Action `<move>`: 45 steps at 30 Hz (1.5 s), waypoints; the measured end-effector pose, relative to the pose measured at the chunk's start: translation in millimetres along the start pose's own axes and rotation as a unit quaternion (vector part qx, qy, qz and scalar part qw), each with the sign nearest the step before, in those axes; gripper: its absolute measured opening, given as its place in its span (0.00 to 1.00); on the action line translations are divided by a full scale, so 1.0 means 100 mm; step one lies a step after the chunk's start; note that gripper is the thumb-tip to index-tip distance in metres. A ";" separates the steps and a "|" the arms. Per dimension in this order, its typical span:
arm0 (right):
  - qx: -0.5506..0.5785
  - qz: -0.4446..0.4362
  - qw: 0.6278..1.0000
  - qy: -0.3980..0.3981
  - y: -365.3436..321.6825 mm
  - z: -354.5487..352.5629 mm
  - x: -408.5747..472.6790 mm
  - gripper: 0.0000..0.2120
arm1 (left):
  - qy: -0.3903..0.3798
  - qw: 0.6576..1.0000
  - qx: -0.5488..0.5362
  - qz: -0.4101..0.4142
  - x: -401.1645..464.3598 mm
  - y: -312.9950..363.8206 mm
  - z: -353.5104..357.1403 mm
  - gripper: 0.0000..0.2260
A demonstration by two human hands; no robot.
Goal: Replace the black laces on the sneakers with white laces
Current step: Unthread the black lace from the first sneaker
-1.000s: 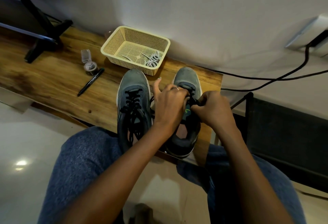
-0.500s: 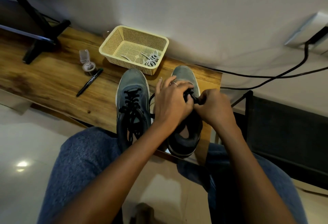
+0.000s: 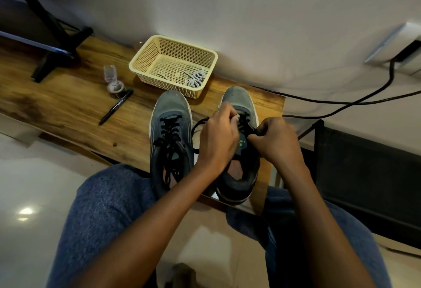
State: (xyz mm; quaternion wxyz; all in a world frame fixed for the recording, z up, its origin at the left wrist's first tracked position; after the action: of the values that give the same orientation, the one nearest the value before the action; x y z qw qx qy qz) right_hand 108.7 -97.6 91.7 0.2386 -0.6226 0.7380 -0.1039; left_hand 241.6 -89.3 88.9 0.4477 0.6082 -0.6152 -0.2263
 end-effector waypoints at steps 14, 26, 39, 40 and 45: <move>-0.006 0.001 1.000 -0.004 0.02 0.03 0.02 0.08 | 0.099 0.935 -0.278 -0.195 0.05 -0.24 -0.02 0.07; -0.018 -0.009 1.000 -0.017 -0.04 0.03 0.00 0.08 | -0.051 0.963 0.252 0.083 0.02 0.00 0.07 0.08; 0.007 0.022 1.000 -0.017 0.04 -0.02 0.02 0.07 | 0.117 0.986 -0.094 -0.075 0.08 -0.05 -0.20 0.01; 0.003 0.023 1.000 -0.016 0.05 -0.02 0.02 0.07 | 0.150 0.969 -0.160 -0.118 0.11 -0.10 -0.26 0.01; -0.012 0.021 1.000 -0.009 0.03 -0.01 0.01 0.08 | 0.152 0.941 -0.197 -0.231 0.24 -0.31 -0.40 0.02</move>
State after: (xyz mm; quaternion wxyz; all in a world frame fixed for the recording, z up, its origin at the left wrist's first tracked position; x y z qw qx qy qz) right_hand 105.1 -98.5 90.8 0.2404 -0.6109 0.7495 -0.0847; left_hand 294.9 -106.0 89.5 0.5824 0.6604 -0.3255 -0.3446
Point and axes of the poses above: each hand's wrist, its own x-axis towards the middle knuckle, its own z-axis out of the palm, y = z × x, the point moved 6 cm from there along x, towards the middle knuckle, and after that the axes turned 8 degrees about -x, right-handed, at the moved point
